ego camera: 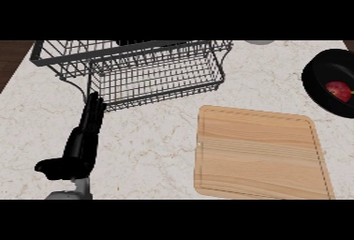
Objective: Pick the pear from the cutting board and place it in the pot
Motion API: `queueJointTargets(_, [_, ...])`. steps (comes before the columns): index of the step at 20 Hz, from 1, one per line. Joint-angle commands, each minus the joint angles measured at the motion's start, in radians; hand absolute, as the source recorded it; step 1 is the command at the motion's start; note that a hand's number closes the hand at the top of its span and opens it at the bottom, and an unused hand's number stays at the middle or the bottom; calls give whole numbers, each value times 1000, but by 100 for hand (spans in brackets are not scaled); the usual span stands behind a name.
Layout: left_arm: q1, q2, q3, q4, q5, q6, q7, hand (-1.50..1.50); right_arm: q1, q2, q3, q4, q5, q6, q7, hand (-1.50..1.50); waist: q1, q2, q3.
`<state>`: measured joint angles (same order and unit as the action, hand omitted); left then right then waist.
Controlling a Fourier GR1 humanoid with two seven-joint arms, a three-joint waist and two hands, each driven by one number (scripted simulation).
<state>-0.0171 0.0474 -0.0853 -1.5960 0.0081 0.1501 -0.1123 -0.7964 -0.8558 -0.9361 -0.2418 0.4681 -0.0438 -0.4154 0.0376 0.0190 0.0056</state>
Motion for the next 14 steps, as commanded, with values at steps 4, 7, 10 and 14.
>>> queueJointTargets(4, [-5,-5,-6,14,-13,5,-5,0,56,-105,-31,32,-42,79,-46,-150,6,1,1])
queueJointTargets(7, [-29,-3,9,42,-2,-5,-19,0,100,-83,-45,40,-64,81,-110,-150,-1,1,1])
queueJointTargets(10, [17,-9,-3,9,2,-8,-20,0,140,-90,-65,52,-83,68,-128,-150,4,1,2])
queueJointTargets(14, [6,-4,8,35,1,-11,-32,0,138,-135,-110,55,-131,67,-106,-150,-1,1,2])
